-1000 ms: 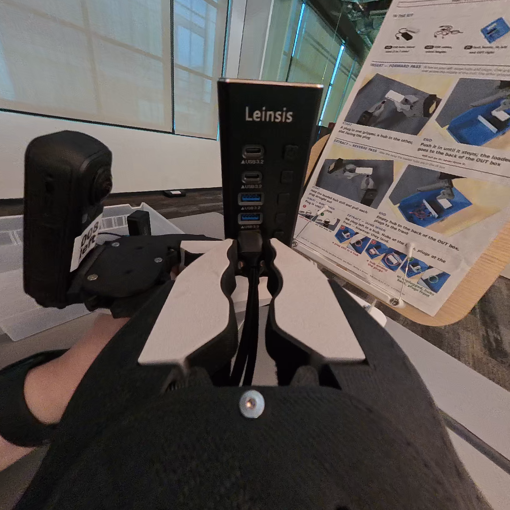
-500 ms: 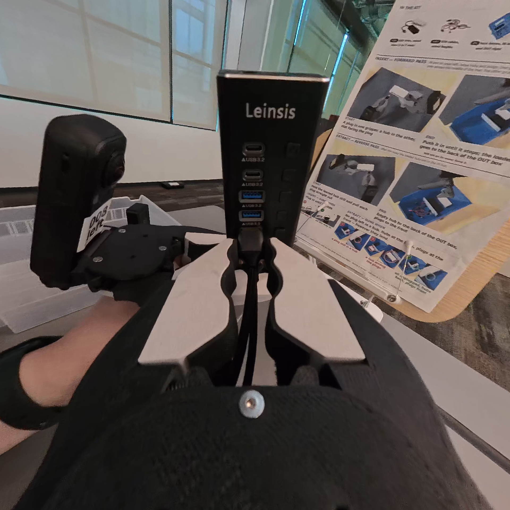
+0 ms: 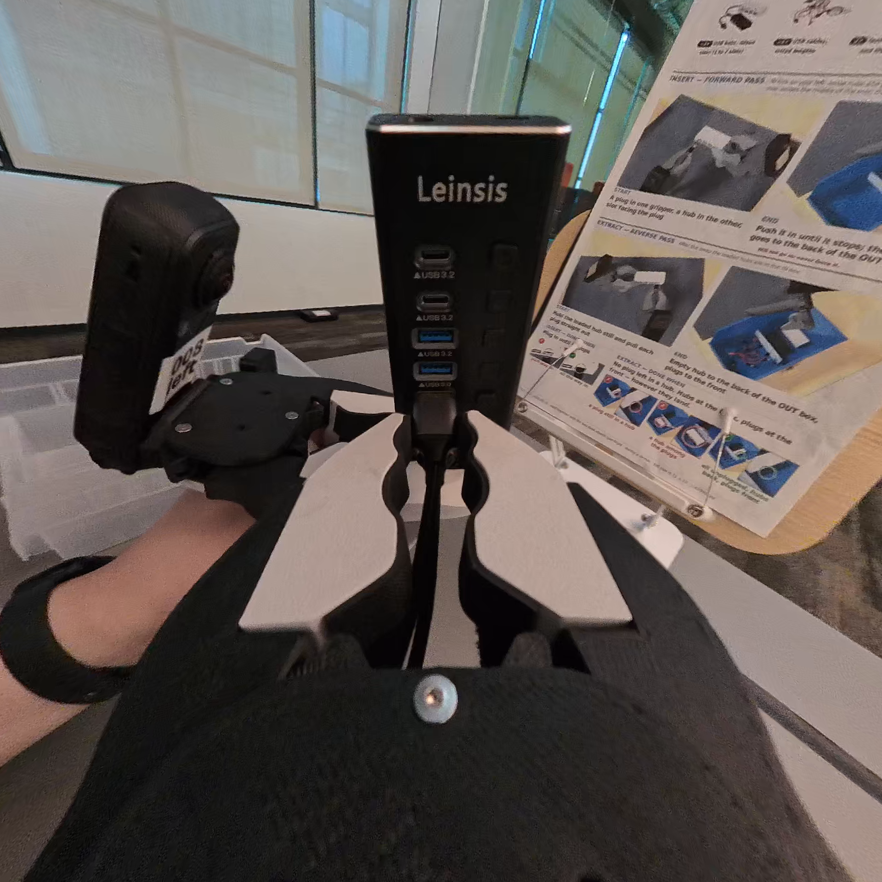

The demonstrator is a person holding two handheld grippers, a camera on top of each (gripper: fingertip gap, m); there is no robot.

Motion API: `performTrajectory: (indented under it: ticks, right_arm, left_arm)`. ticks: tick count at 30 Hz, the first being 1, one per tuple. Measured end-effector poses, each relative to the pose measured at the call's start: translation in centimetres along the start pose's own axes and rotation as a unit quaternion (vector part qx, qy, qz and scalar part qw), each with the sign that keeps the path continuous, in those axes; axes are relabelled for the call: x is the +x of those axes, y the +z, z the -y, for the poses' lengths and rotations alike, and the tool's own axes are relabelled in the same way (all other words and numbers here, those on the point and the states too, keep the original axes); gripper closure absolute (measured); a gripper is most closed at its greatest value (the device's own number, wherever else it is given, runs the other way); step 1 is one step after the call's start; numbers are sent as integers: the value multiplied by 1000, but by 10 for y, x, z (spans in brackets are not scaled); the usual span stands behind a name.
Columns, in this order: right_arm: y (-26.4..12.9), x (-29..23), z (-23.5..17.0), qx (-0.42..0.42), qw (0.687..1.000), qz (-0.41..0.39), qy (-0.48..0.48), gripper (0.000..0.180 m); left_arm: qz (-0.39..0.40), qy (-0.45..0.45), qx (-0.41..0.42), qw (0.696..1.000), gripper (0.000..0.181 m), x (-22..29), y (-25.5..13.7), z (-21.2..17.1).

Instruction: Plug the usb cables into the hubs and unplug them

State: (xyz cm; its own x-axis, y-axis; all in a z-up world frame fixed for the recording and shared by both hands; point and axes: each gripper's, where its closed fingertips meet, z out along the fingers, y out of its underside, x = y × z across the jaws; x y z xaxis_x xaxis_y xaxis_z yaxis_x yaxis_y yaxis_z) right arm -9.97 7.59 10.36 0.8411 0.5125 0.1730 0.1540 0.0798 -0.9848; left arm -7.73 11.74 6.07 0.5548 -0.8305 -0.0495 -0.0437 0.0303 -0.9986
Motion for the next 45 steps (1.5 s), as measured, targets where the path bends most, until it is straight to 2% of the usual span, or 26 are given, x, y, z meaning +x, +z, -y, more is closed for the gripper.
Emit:
performTrajectory:
  ticks: [1,5,7,13,19,22,24,26,28,31,33,37,43,45]
  right_arm:
    - [-1,0,0,2,1000,9,6,161]
    - [-2,5,-3,-6,1000,24,-5,161]
    - [0,6,-6,-4,999,25,22,161]
    - [9,2,-13,-12,999,-40,22,161]
    - [6,0,-14,-40,999,-7,-35,161]
    - [0,4,-15,-43,999,29,9,161]
    - [0,7,-18,-51,998,18,22,161]
    - [-1,8,-19,-58,998,3,21,161]
    - [-9,12,-9,-32,999,-5,29,161]
    - [-18,14,4,2,999,21,49,161]
    - [-23,18,9,12,997,36,64,161]
    - [-47,33,14,1,997,50,65,161]
    - [-126,66,35,19,997,11,74,161]
    - [-157,84,32,8,998,-27,54,161]
  left_arm:
    - [0,0,1,1000,150,0,0,1]
    - [-7,-10,-7,1000,150,2,3,-4]
    - [8,-9,-12,1000,150,-1,4,-7]
    - [17,-26,-20,999,150,-11,4,-14]
    - [-9,-7,-32,999,150,-6,3,-15]
    - [-8,-1,-41,999,150,-2,5,-14]
    - [-2,-6,-44,999,150,-2,7,-17]
    - [9,-59,-39,997,151,-15,4,-20]
    - [-8,-135,-15,991,152,-37,-8,-17]
    - [55,-59,-14,997,151,-68,-30,-10]
    - [45,-60,4,997,151,-67,-37,2]
    - [42,-63,9,997,152,-70,-44,8]
    - [46,-87,37,994,152,-82,-59,20]
    - [47,-79,42,995,152,-84,-65,24]
